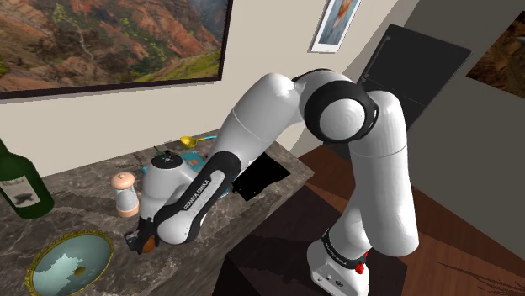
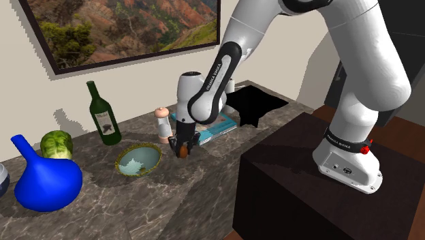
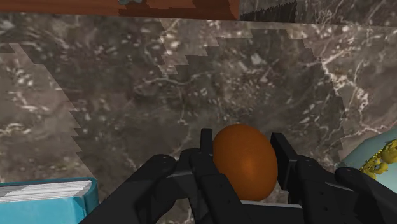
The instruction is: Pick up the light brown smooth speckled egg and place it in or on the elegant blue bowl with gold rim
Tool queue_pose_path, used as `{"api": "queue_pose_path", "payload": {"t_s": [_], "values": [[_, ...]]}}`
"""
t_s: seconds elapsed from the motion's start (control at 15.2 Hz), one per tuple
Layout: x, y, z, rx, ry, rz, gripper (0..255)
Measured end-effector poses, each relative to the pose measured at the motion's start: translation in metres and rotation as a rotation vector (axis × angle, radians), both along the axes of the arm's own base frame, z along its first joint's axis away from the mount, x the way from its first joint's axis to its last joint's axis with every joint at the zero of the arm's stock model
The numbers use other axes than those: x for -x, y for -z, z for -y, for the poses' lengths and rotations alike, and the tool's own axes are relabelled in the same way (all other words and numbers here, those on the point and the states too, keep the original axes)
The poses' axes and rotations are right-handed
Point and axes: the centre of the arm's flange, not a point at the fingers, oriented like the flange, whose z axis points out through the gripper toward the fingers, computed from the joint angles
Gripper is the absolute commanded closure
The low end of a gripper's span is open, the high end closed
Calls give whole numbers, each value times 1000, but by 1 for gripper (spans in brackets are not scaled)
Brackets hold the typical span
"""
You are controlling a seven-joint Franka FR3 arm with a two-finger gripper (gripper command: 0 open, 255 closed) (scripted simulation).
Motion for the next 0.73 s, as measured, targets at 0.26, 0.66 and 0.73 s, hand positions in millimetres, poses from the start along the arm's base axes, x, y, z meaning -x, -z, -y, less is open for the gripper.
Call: {"api": "queue_pose_path", "payload": {"t_s": [0.26, 0.66, 0.73], "values": [[0, -20, 1, 0, 0, 0, 255], [0, -52, 2, 0, 0, 0, 255], [0, -57, 0, 0, 0, 0, 255]]}}
